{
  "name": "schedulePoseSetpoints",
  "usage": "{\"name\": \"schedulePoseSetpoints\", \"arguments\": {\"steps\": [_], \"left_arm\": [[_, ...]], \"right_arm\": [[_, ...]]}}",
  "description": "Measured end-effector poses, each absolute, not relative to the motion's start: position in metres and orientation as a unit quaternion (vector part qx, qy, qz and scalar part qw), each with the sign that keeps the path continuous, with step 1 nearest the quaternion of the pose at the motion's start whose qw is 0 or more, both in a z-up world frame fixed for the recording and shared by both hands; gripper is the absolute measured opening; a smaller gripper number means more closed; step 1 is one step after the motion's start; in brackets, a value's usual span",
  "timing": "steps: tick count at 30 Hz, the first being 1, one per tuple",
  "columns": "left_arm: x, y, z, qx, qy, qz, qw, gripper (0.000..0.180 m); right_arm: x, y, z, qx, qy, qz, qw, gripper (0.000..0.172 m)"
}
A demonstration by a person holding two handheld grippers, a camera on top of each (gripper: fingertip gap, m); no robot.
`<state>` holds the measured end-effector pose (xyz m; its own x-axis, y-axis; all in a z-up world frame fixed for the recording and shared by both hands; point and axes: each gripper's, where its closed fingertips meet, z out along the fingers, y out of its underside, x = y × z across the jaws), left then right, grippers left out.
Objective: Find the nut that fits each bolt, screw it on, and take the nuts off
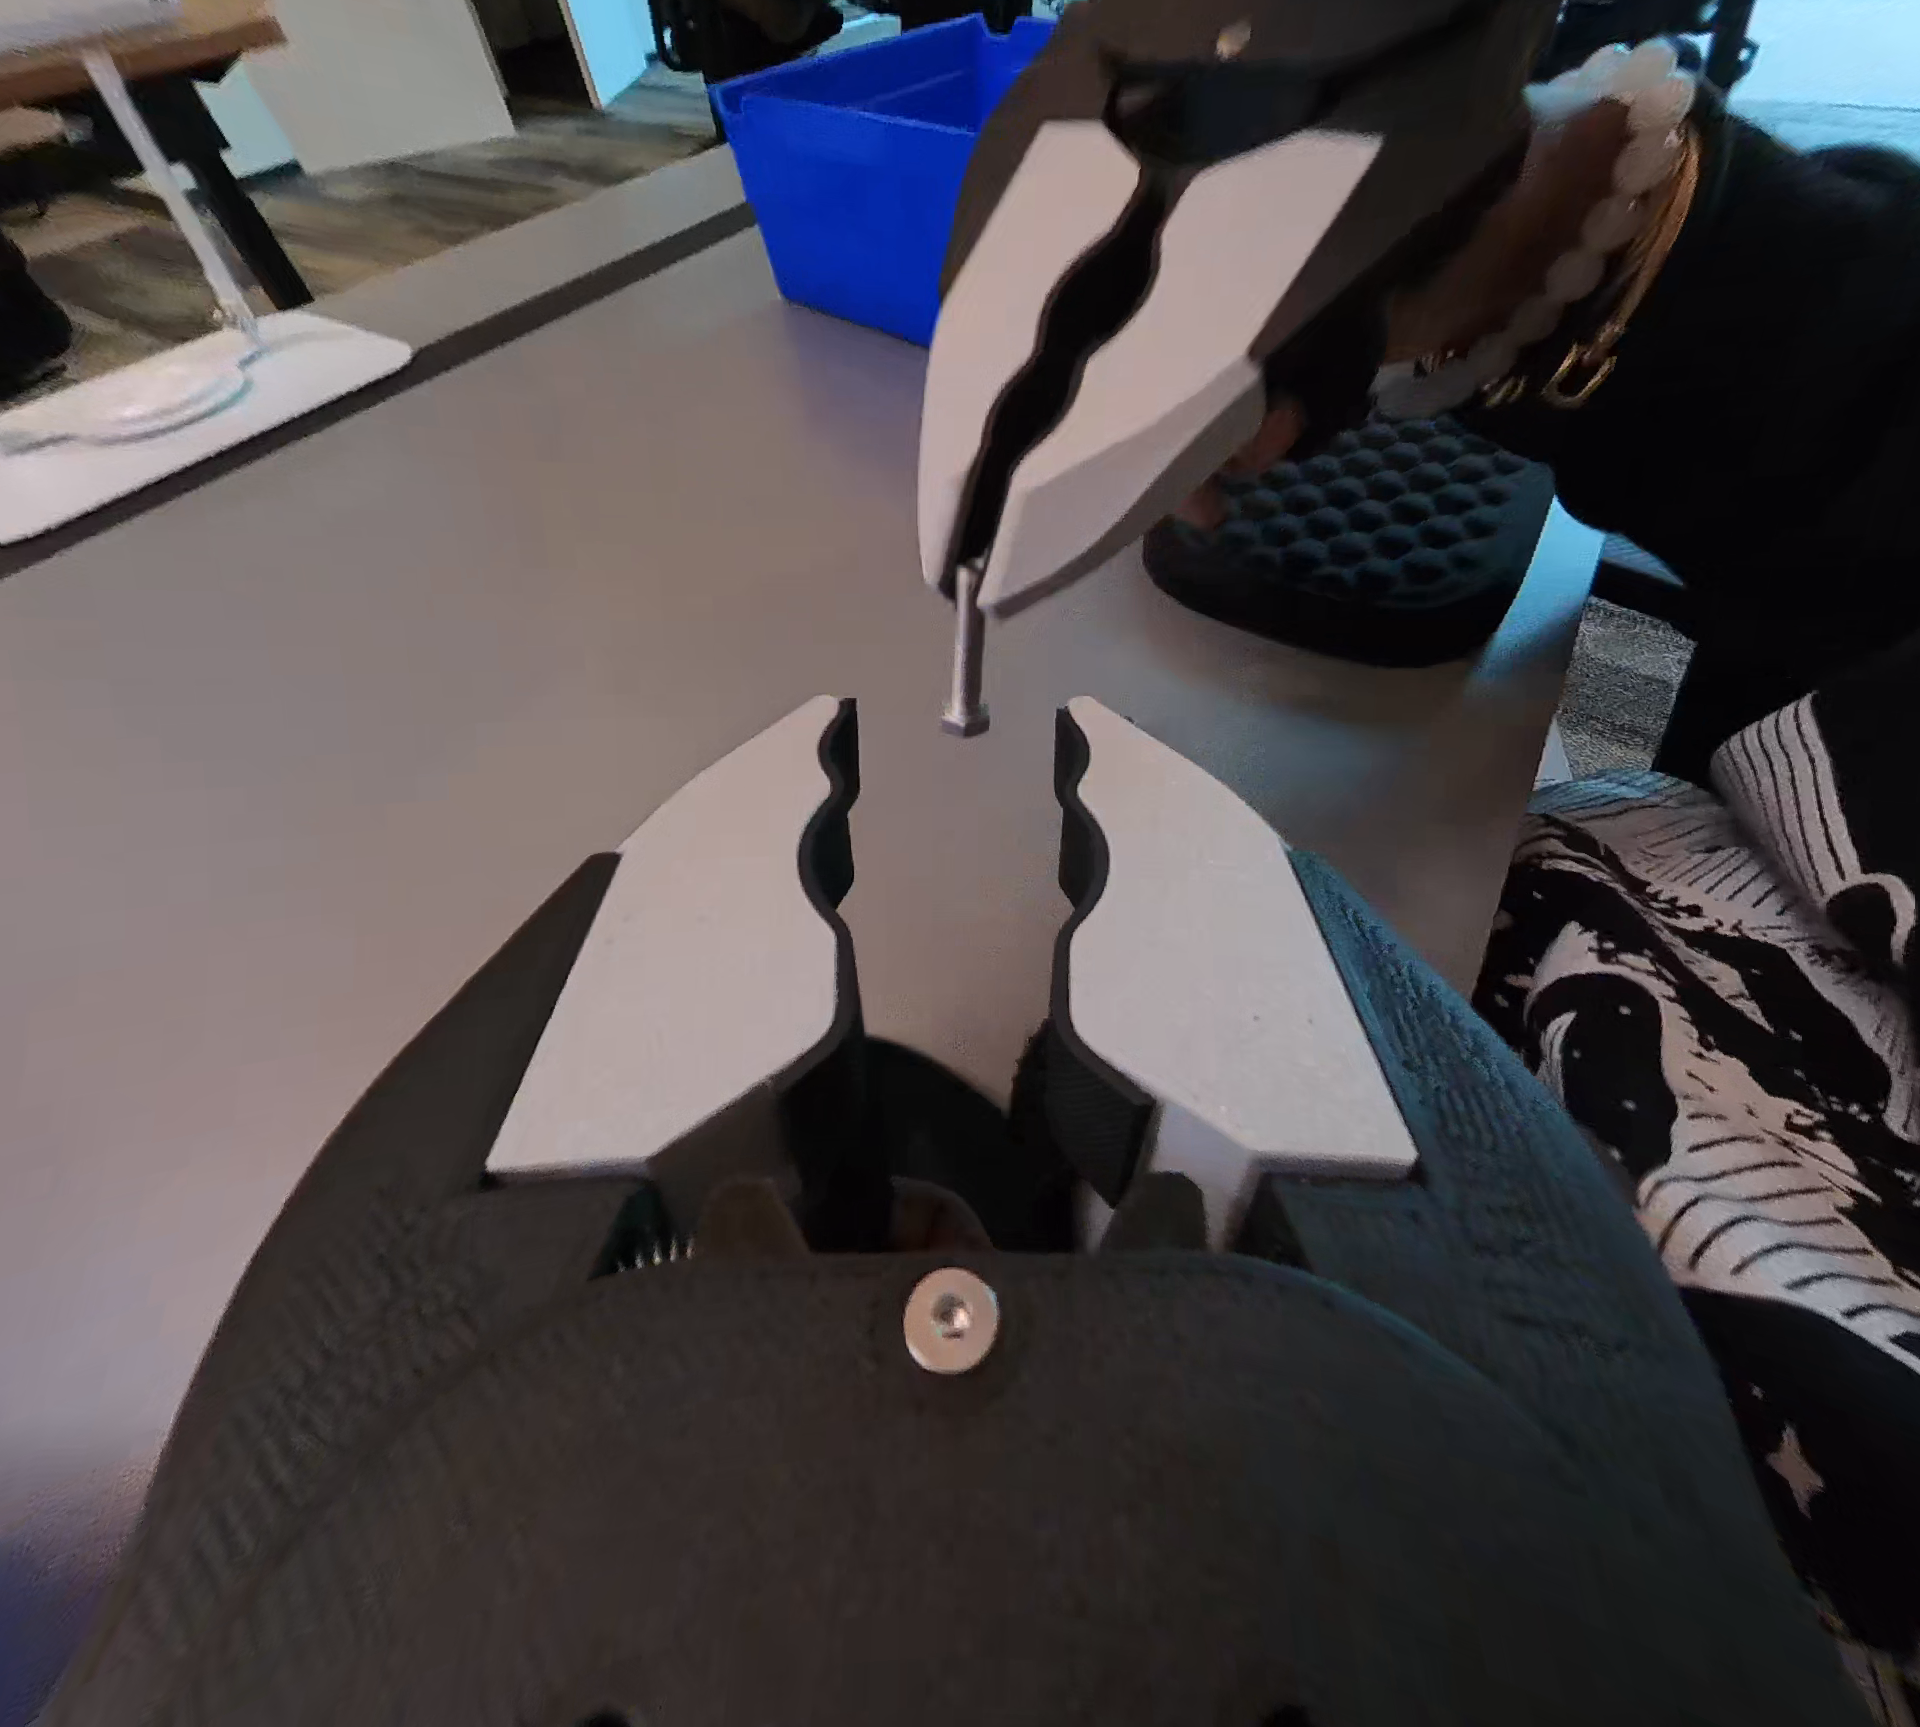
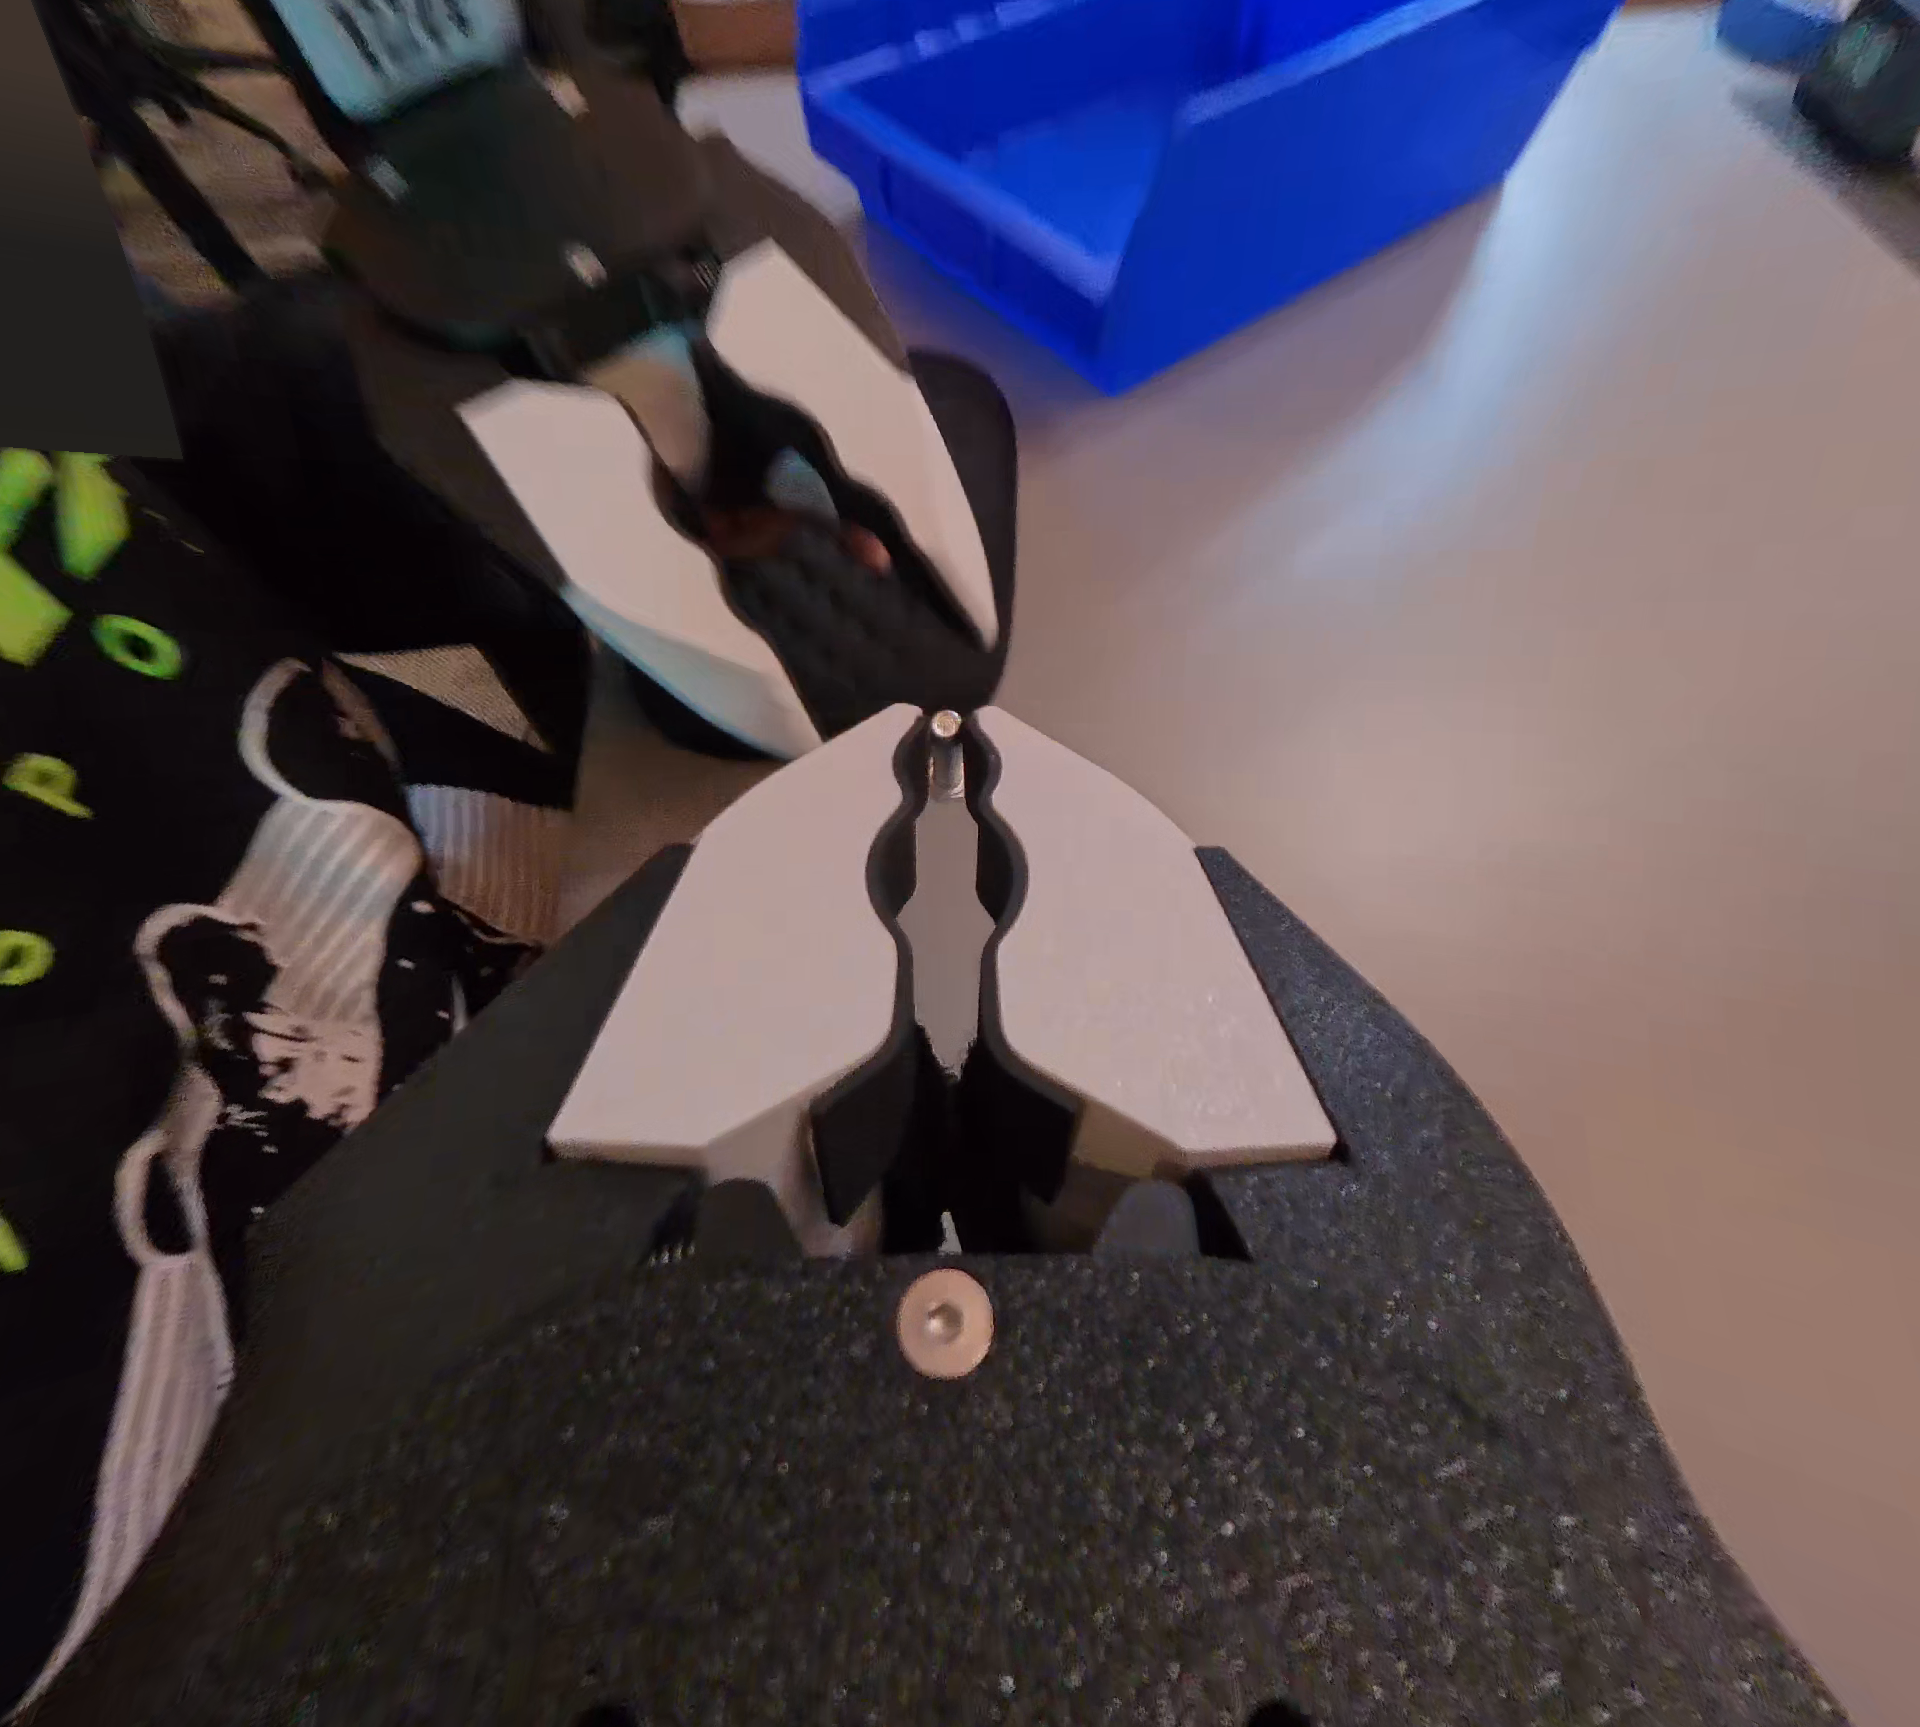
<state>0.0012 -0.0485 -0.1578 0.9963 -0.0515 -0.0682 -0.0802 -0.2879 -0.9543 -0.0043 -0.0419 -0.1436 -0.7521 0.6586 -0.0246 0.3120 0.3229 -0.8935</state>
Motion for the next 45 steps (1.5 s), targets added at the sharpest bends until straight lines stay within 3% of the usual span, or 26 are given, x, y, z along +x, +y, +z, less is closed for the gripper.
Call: {"name": "schedulePoseSetpoints", "arguments": {"steps": [6,23,25,32,39,45], "left_arm": [[0.01,-0.038,-0.145,-0.78,0.054,0.028,0.623,0.027],[0.013,-0.039,-0.138,-0.764,0.062,0.02,0.641,0.01],[0.014,-0.04,-0.139,-0.767,0.062,0.004,0.639,0.01],[0.004,-0.047,-0.145,-0.767,0.041,-0.008,0.64,0.01],[0.003,-0.047,-0.146,-0.767,0.036,-0.015,0.641,0.01],[0.005,-0.047,-0.147,-0.768,0.044,-0.018,0.639,0.01]], "right_arm": [[0.007,-0.048,-0.103,-0.281,-0.782,0.522,0.194,0.006],[0.012,-0.053,-0.097,-0.283,-0.77,0.542,0.182,0.006],[0.014,-0.045,-0.099,-0.287,-0.771,0.535,0.192,0.015],[0.05,0.005,-0.191,-0.309,-0.878,0.343,0.124,0.018],[0.045,0.012,-0.234,-0.401,-0.853,0.311,0.123,0.01],[0.044,0.02,-0.236,-0.476,-0.807,0.348,0.031,0.007]]}}
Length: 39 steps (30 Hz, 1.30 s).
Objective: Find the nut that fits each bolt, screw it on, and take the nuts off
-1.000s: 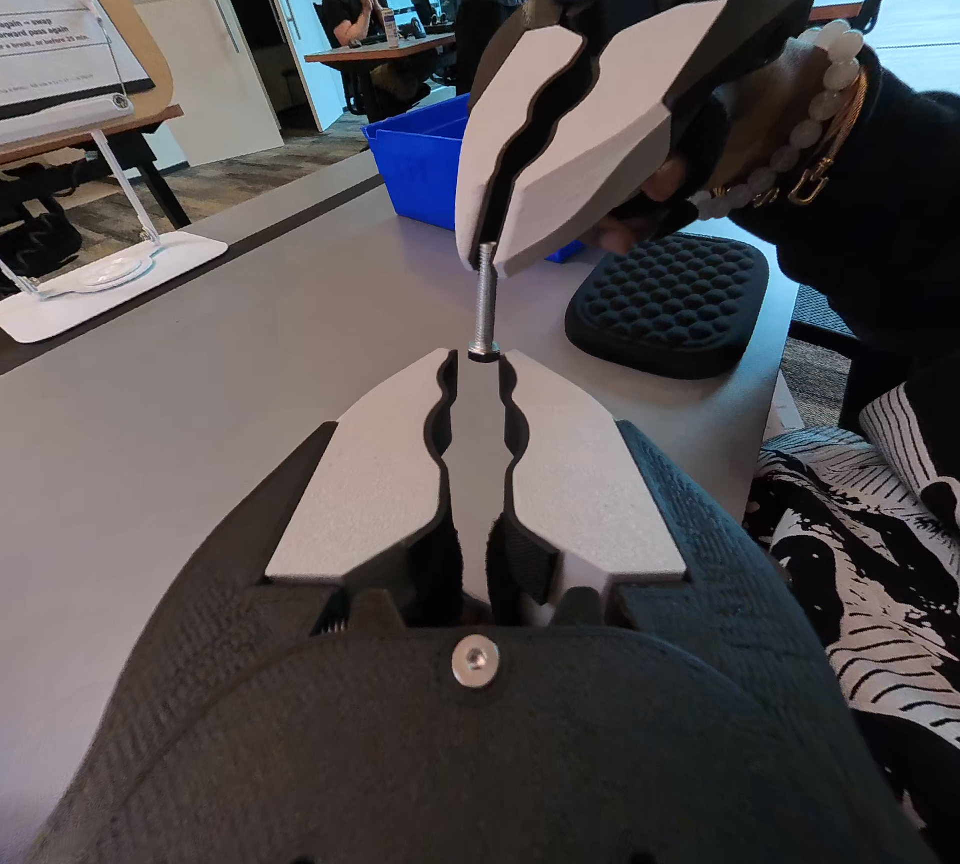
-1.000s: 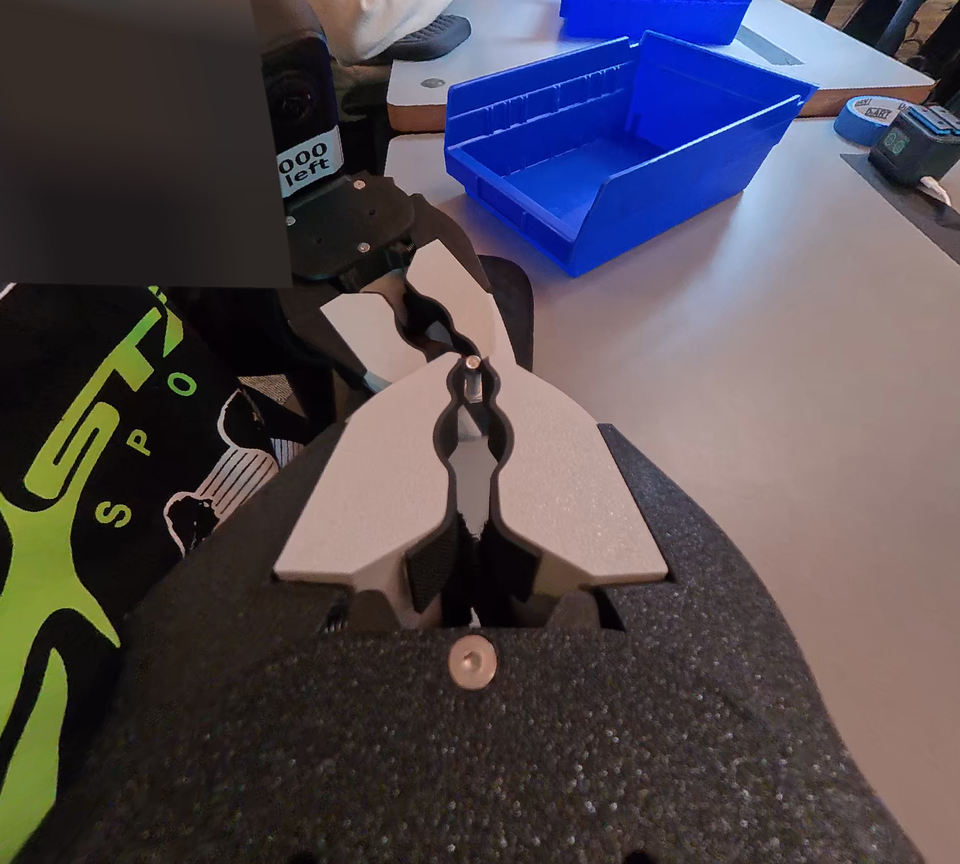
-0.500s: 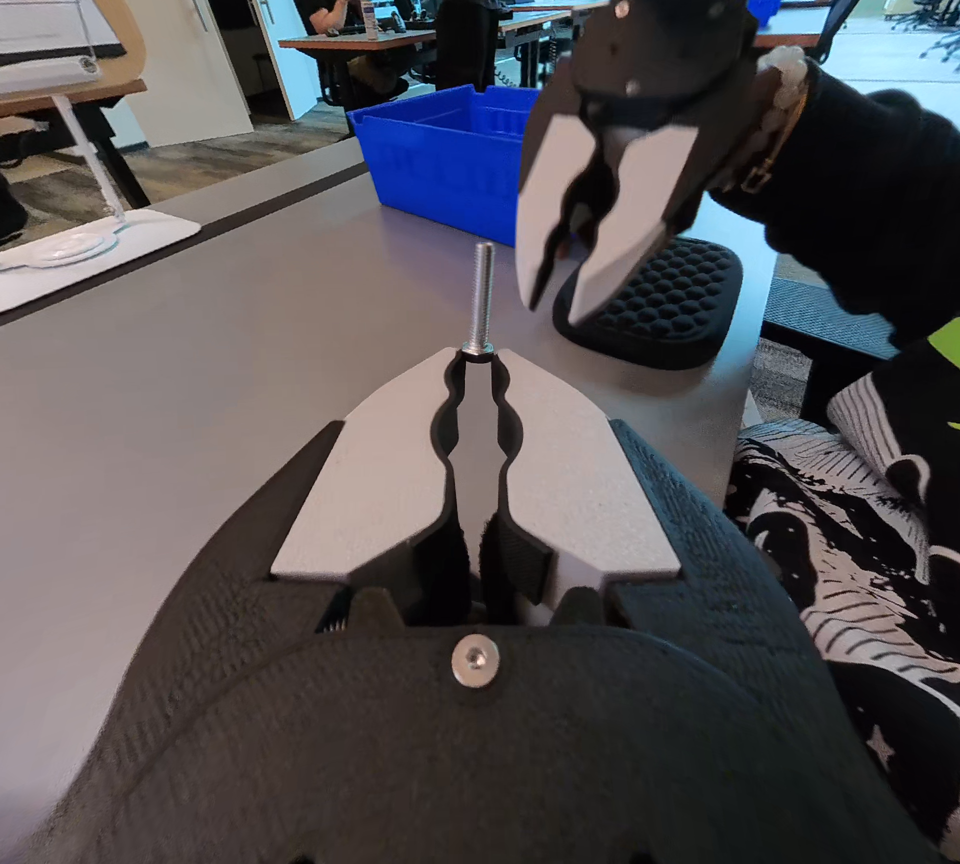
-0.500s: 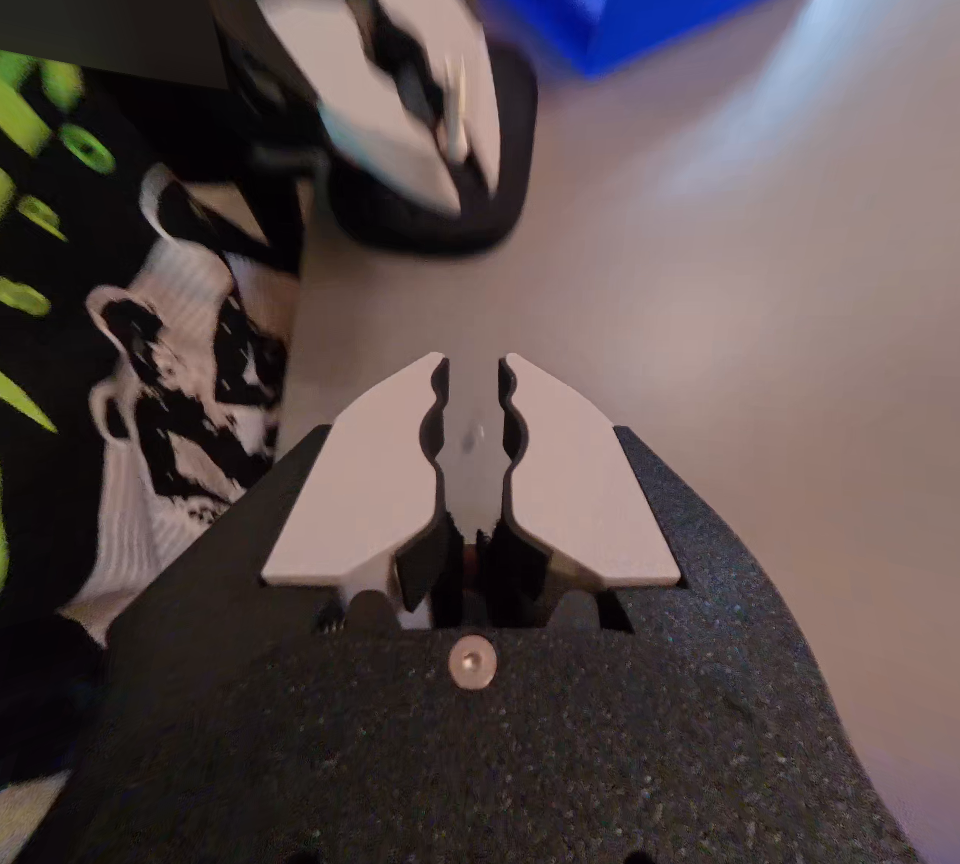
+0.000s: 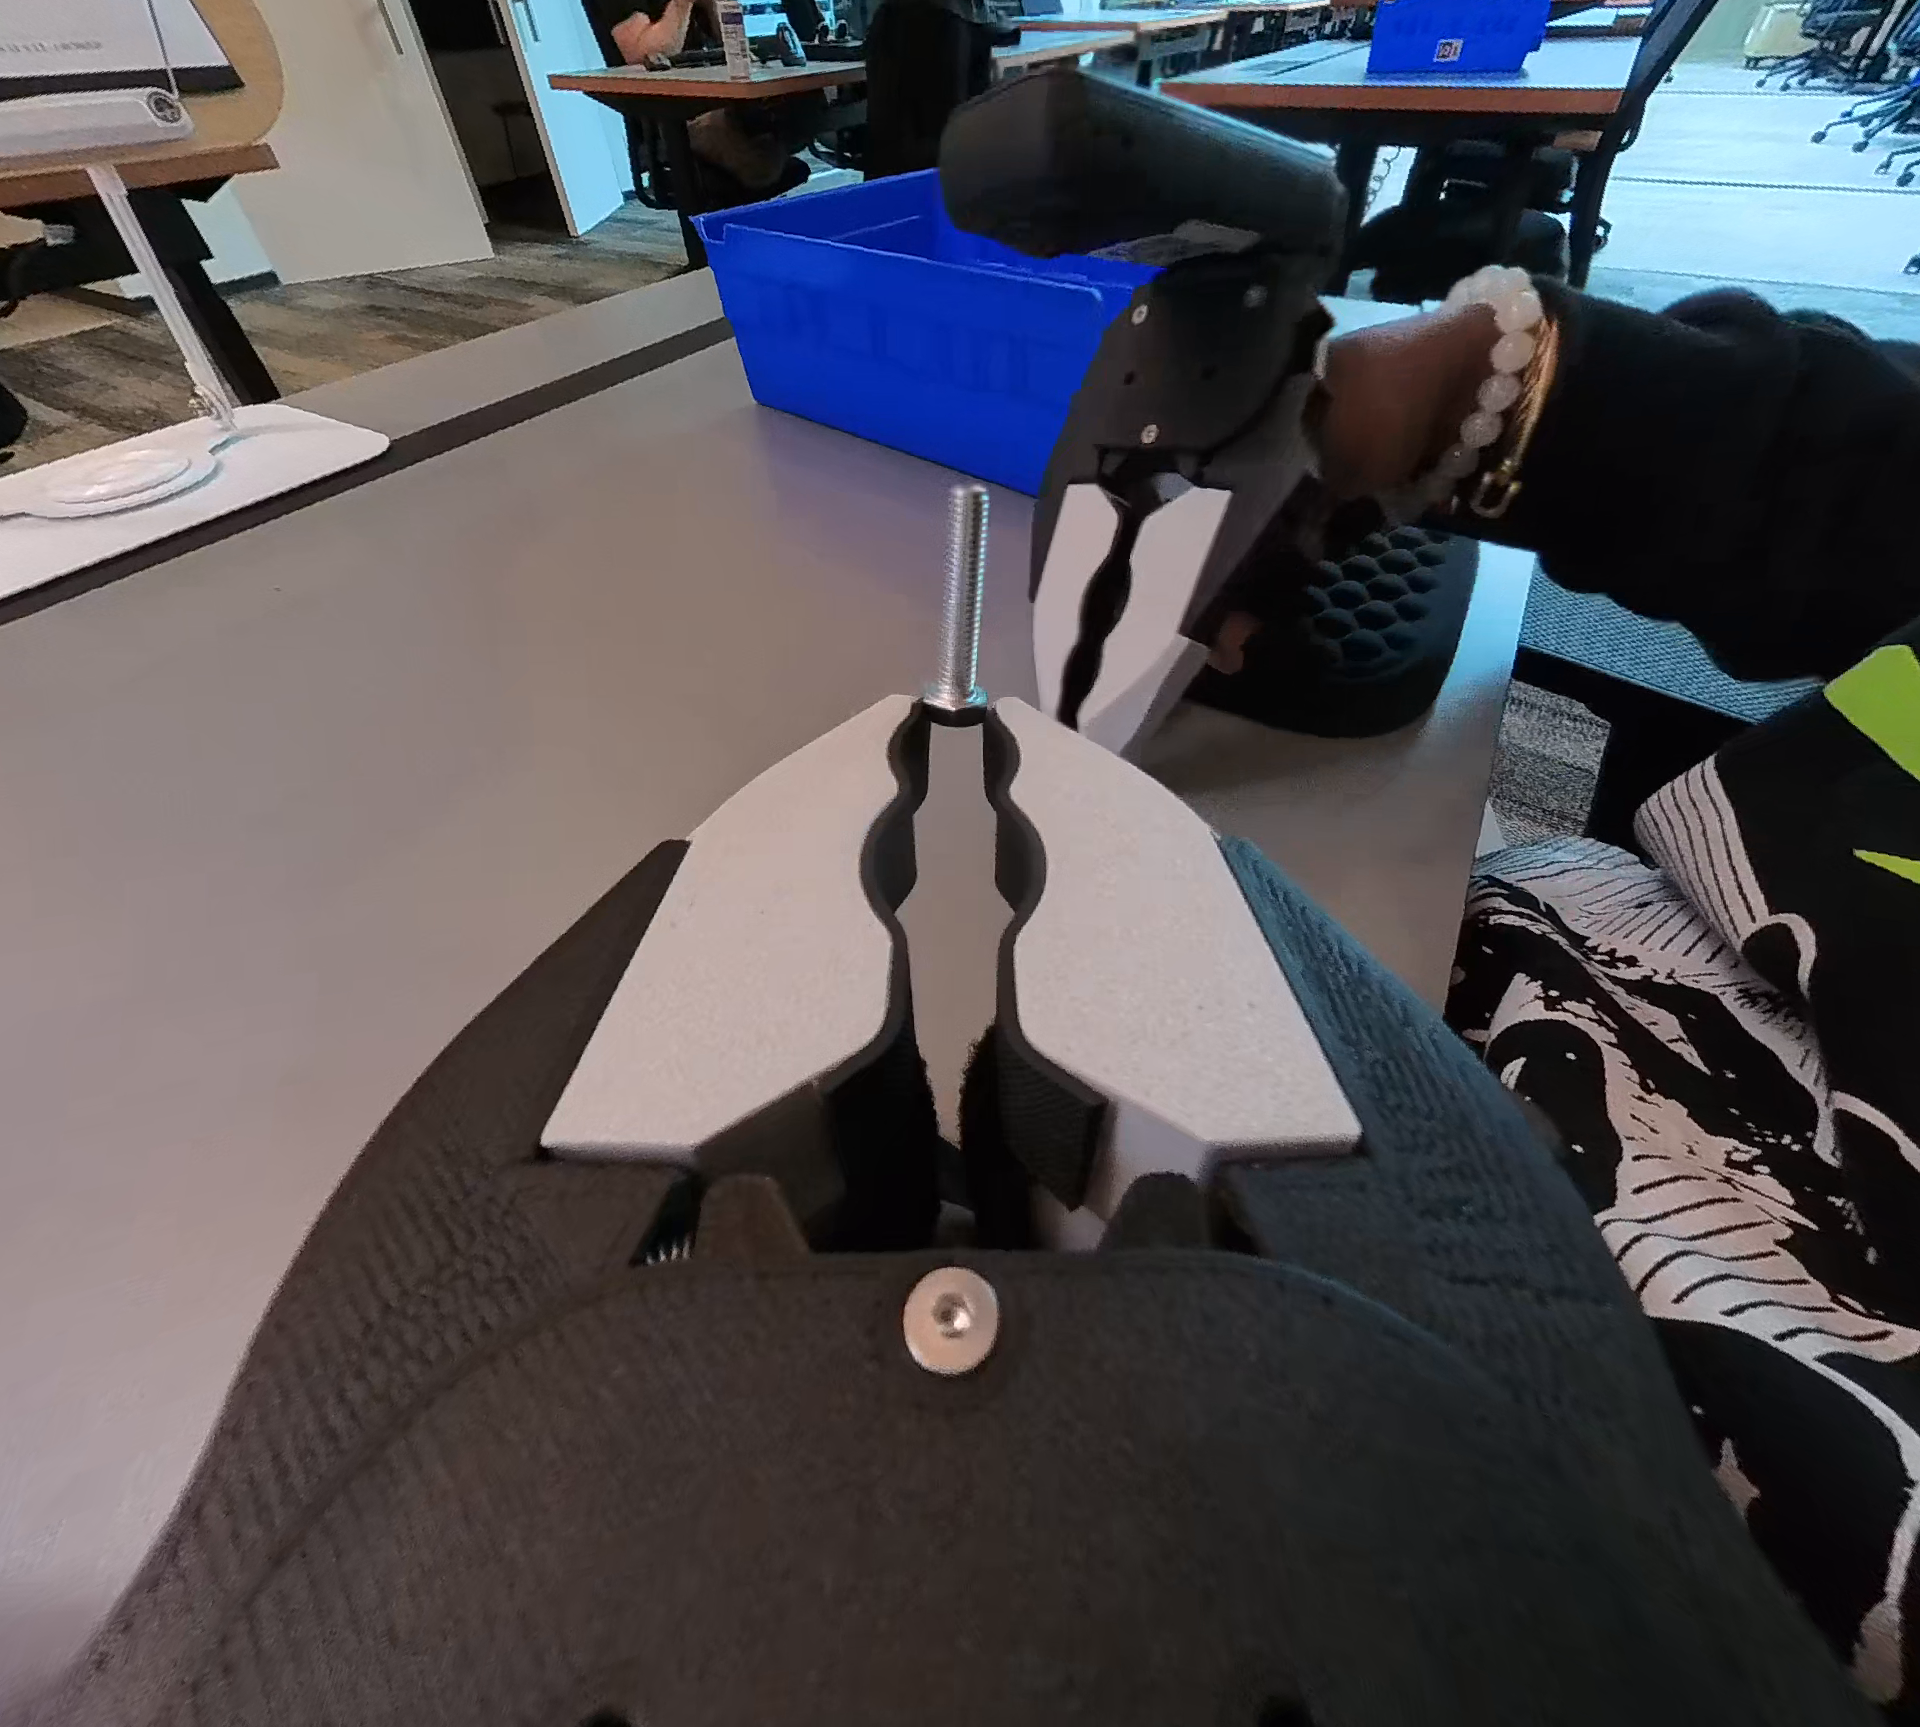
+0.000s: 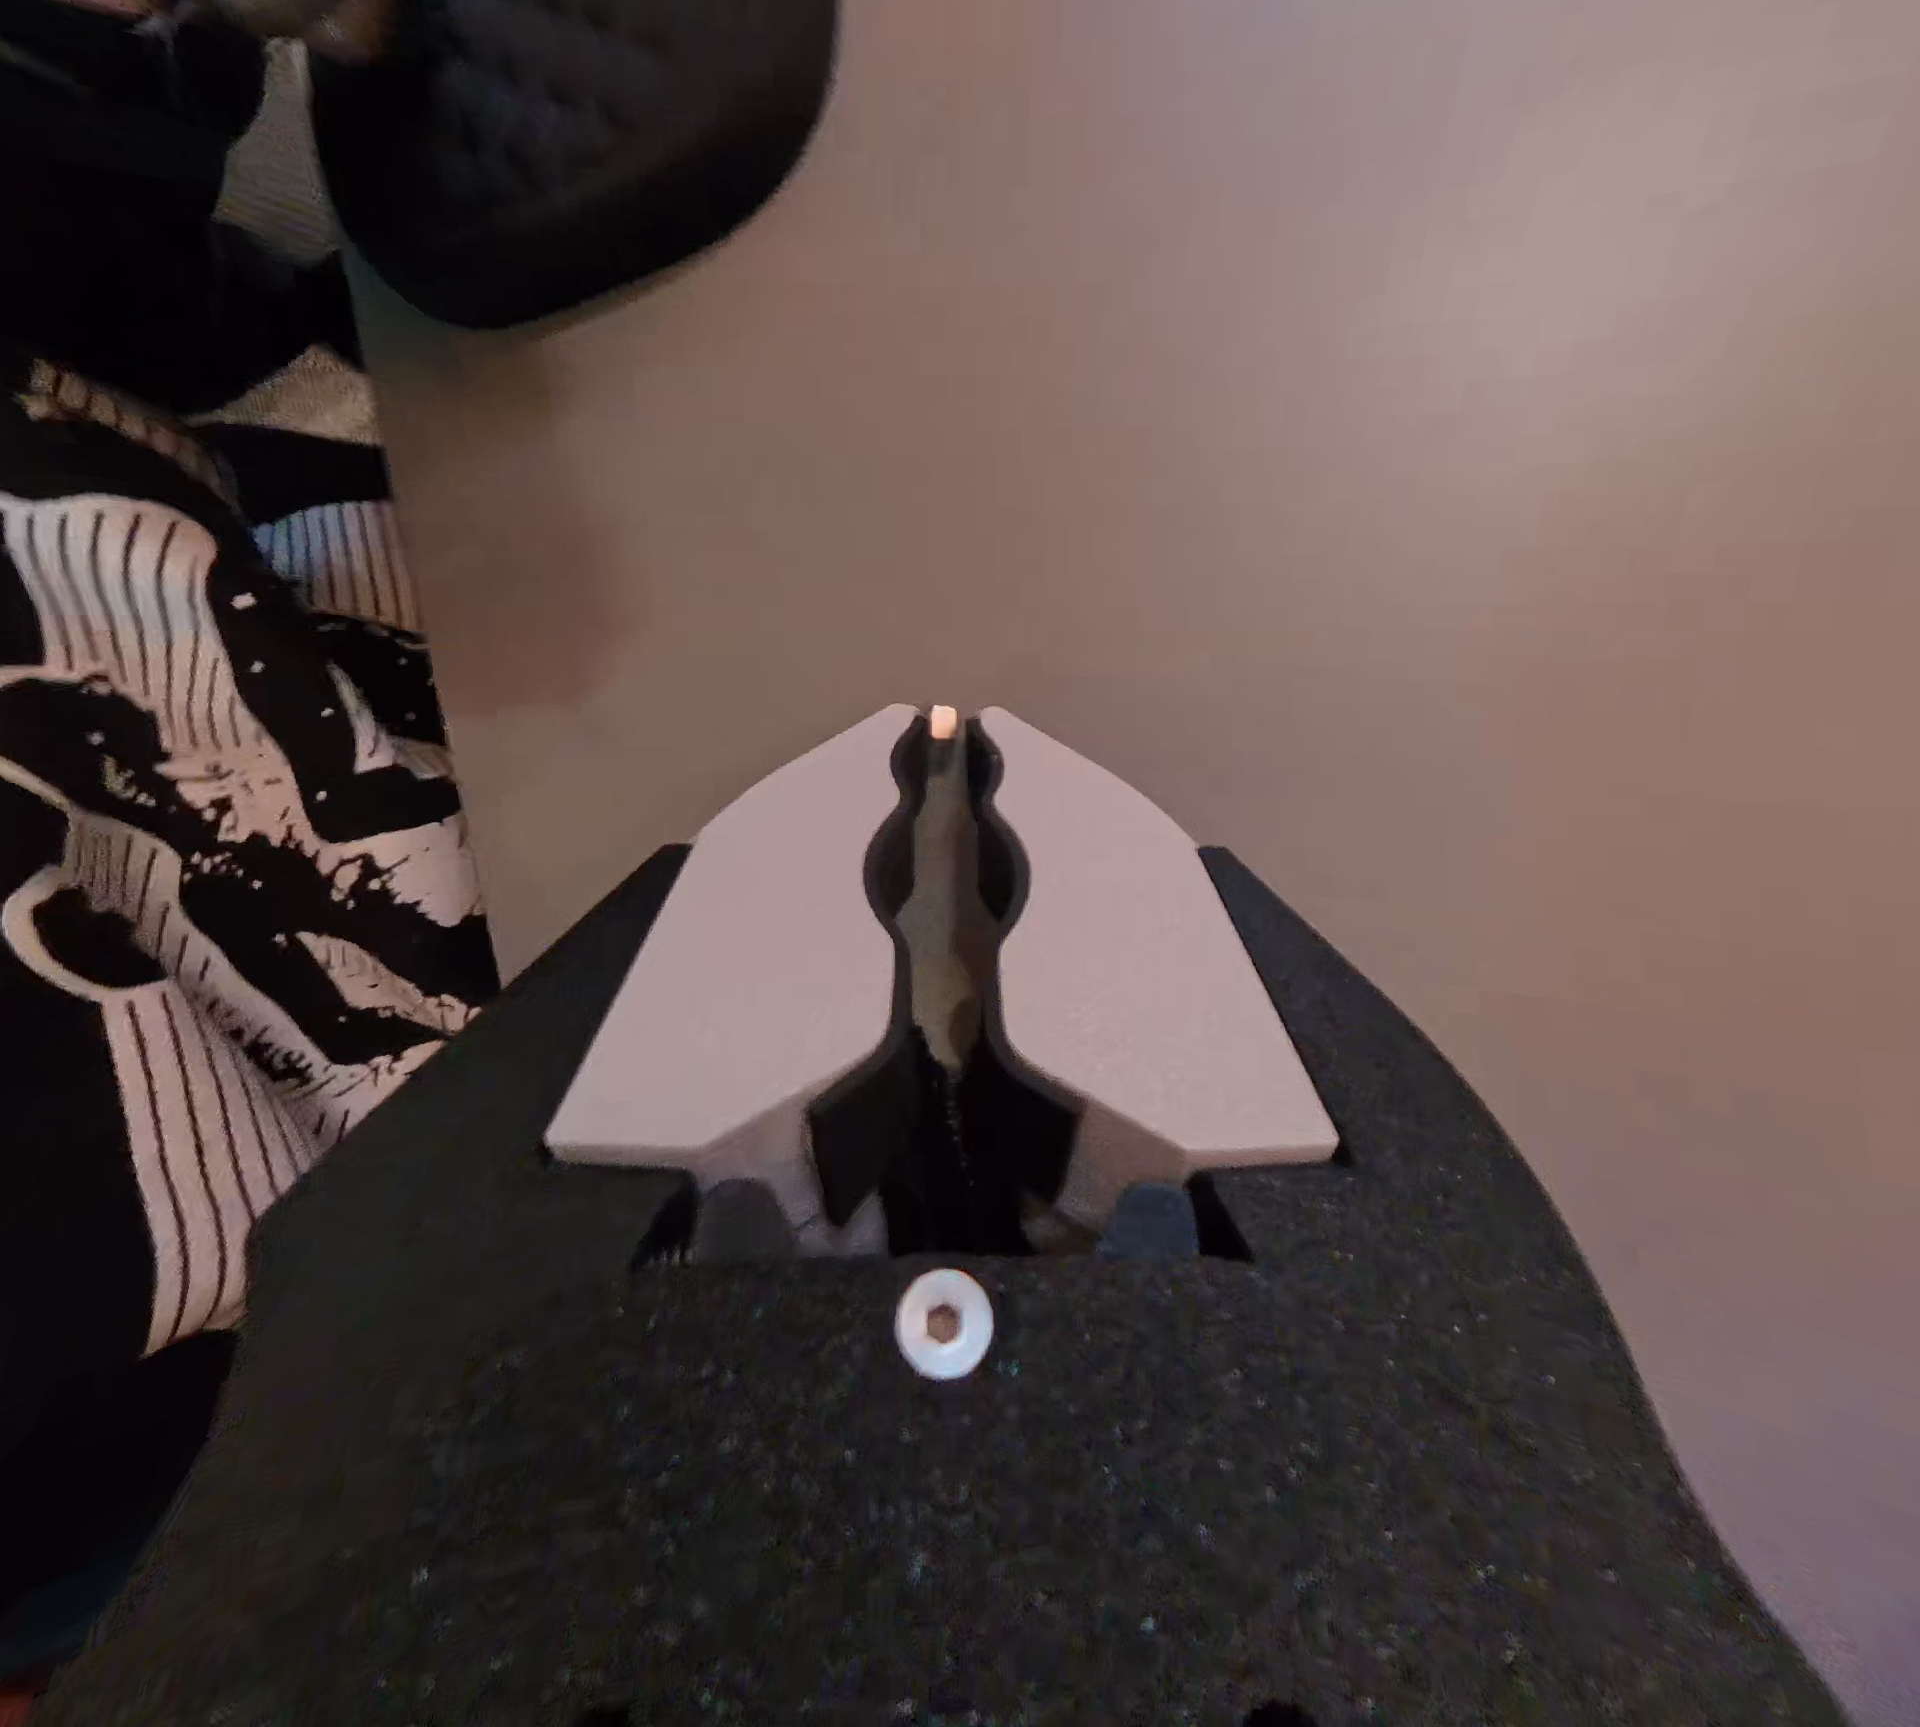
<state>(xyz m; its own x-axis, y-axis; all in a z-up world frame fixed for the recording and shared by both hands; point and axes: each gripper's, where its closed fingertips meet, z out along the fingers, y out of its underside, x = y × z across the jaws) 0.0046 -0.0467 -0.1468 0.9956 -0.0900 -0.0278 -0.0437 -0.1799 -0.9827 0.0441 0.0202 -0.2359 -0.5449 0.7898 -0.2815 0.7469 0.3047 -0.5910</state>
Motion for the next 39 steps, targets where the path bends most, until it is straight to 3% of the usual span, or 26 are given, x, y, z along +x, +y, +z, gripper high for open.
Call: {"name": "schedulePoseSetpoints", "arguments": {"steps": [8,19,39], "left_arm": [[0.005,-0.047,-0.147,-0.769,0.043,-0.027,0.638,0.01],[0.007,-0.047,-0.148,-0.768,0.051,-0.027,0.638,0.01],[0.005,-0.049,-0.146,-0.761,0.045,-0.029,0.647,0.01]], "right_arm": [[0.036,0.037,-0.229,-0.473,-0.811,0.339,0.062,0.01],[0.035,0.037,-0.225,-0.294,-0.921,0.229,0.112,0.02],[0.026,0.031,-0.242,-0.4,-0.899,0.163,0.067,0.014]]}}
